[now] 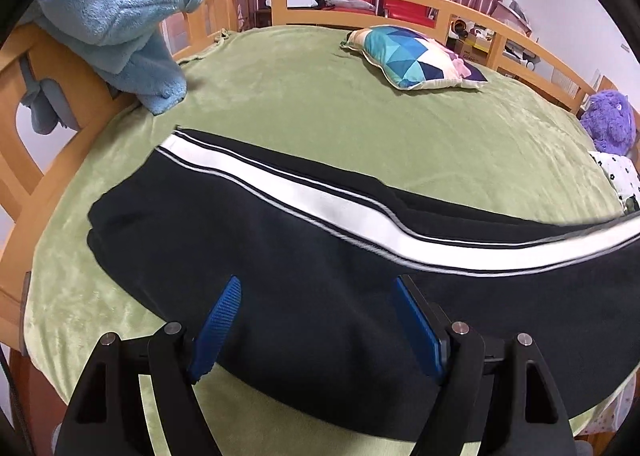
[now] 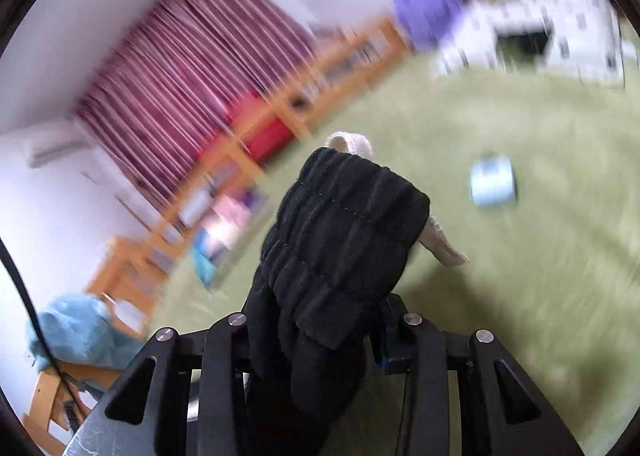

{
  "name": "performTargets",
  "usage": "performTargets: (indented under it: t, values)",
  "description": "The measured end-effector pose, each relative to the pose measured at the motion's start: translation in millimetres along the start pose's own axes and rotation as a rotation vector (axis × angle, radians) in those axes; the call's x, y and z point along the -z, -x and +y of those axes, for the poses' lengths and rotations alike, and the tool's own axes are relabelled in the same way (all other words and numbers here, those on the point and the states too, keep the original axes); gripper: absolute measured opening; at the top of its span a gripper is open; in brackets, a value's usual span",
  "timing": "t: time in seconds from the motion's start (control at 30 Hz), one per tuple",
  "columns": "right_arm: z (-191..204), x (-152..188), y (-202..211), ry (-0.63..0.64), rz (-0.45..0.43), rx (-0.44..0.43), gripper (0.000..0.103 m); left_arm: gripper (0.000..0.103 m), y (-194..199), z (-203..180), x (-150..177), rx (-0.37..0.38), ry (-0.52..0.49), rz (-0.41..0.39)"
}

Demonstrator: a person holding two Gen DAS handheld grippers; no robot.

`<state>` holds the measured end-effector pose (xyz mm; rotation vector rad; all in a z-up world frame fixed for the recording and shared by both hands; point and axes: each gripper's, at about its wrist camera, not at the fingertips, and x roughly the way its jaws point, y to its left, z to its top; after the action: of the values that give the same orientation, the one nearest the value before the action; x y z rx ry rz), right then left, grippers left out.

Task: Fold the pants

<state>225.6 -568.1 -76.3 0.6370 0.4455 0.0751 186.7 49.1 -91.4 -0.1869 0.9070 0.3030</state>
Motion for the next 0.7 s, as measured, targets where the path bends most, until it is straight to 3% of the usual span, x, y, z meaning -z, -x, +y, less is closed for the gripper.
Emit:
performTargets:
  t: [0.07,0.13,0.23,0.37,0.57,0.7]
  values:
    - [-19.9,6.1,-1.6,0.011,0.023,0.092,0.047,0.076,4.2,4.4,2.1,0.006,0.01,-0.006]
    - [-44.8,22.7,-22.4,-0.006,0.15,0.219,0.059,0.076,3.0,12.4,5.9,0.001,0.017,0.003]
    - [-75.7,63.8,-40.7,-0.015,0.351,0.399,0.059,0.076,-1.4,25.0,11.0,-0.002,0.029,0.035]
    - [-67.0,88.8,0.7,0.032,0.288,0.409,0.059,0.076,2.2,44.2,16.2,-0.007,0.027,0.034]
    - [4.2,86.4,28.8,0.161,0.237,0.43,0.06,0.076,-0.6,91.7,20.0,-0.02,0.076,0.036]
    - [71.4,90.2,39.1,0.22,0.161,0.346,0.06,0.076,-7.2,131.8,10.5,-0.033,0.118,0.027]
